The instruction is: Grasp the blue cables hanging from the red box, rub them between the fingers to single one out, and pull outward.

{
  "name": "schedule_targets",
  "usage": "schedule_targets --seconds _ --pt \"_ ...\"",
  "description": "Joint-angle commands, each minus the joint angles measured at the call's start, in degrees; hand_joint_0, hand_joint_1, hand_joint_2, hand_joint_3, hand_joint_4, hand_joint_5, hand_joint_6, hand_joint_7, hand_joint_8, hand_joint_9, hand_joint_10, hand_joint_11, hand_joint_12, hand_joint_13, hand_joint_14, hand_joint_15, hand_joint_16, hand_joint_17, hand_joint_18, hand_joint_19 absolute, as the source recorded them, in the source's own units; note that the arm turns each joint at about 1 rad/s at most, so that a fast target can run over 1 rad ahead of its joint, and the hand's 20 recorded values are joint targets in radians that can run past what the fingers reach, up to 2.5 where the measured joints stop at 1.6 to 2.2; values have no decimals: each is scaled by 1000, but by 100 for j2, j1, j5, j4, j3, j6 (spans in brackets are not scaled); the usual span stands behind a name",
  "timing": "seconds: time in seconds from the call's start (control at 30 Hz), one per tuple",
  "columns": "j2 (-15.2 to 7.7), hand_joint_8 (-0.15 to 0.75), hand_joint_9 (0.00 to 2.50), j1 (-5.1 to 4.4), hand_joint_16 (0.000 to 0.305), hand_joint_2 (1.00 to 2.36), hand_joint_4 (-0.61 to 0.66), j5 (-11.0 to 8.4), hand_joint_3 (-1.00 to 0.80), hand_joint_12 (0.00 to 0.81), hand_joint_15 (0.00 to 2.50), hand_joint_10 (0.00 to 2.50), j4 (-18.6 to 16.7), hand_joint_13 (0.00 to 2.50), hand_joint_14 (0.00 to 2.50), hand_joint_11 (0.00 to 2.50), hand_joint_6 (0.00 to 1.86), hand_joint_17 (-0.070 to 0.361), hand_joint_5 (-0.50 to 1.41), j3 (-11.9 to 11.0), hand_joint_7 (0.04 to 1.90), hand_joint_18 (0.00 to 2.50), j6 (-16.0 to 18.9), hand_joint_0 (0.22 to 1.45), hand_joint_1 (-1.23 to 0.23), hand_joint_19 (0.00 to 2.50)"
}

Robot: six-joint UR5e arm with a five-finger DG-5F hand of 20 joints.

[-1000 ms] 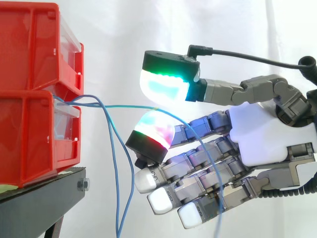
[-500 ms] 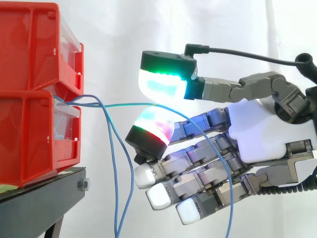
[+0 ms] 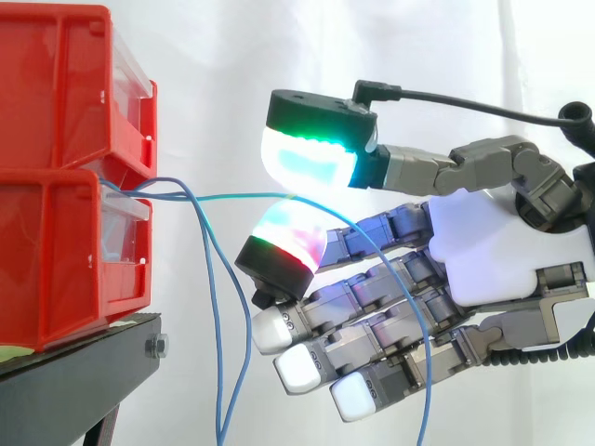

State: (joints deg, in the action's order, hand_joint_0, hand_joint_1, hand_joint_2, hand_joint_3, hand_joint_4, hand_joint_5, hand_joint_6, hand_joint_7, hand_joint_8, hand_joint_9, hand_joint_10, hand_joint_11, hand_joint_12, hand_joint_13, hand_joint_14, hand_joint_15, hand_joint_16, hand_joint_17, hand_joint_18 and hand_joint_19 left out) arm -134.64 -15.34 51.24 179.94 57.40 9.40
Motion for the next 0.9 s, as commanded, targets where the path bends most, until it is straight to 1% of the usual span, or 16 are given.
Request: schedule_targets --seconds 0.0,0.1,0.2,0.3,0.4,0.53,0.57,0.63,0.8,0.87 --pt "-1 284 788 -5 55 1004 138 0 -442 410 649 15 -3 776 22 556 880 123 -162 -1 1160 647 0 529 -773 693" --pt "-1 279 789 -5 53 1010 129 0 -382 402 659 18 -3 777 23 558 883 120 -159 -1 1148 641 0 564 -747 706" --pt "8 275 799 4 53 1014 127 0 -325 404 670 17 -3 783 23 568 883 118 -156 -1 1157 636 0 568 -717 715" --pt "-1 278 807 -5 53 1014 122 0 -328 409 663 15 -3 782 23 564 882 120 -155 -1 1159 635 0 562 -695 708" --pt "-1 277 819 -5 52 1014 127 0 -317 402 683 15 -3 799 23 571 881 118 -153 -1 1163 645 0 569 -705 708" --pt "8 279 809 -5 52 1017 123 0 -275 400 639 15 -3 784 23 540 881 116 -153 -1 1189 643 0 583 -729 696" --pt "-1 274 807 -5 52 1018 122 0 -275 399 653 16 -3 781 23 572 881 116 -153 -1 1186 643 0 585 -734 702" --pt "-1 270 809 -5 52 1016 123 0 -297 399 666 17 6 788 22 565 883 117 -153 -1 1179 642 0 585 -731 708" --pt "-1 290 820 4 55 1000 133 0 -496 417 661 17 6 788 22 570 884 124 -151 -1 1141 648 0 508 -690 695" --pt "-1 296 820 -5 56 1000 137 0 -500 419 641 17 -3 788 22 560 884 126 -150 -1 1141 649 0 501 -692 685"
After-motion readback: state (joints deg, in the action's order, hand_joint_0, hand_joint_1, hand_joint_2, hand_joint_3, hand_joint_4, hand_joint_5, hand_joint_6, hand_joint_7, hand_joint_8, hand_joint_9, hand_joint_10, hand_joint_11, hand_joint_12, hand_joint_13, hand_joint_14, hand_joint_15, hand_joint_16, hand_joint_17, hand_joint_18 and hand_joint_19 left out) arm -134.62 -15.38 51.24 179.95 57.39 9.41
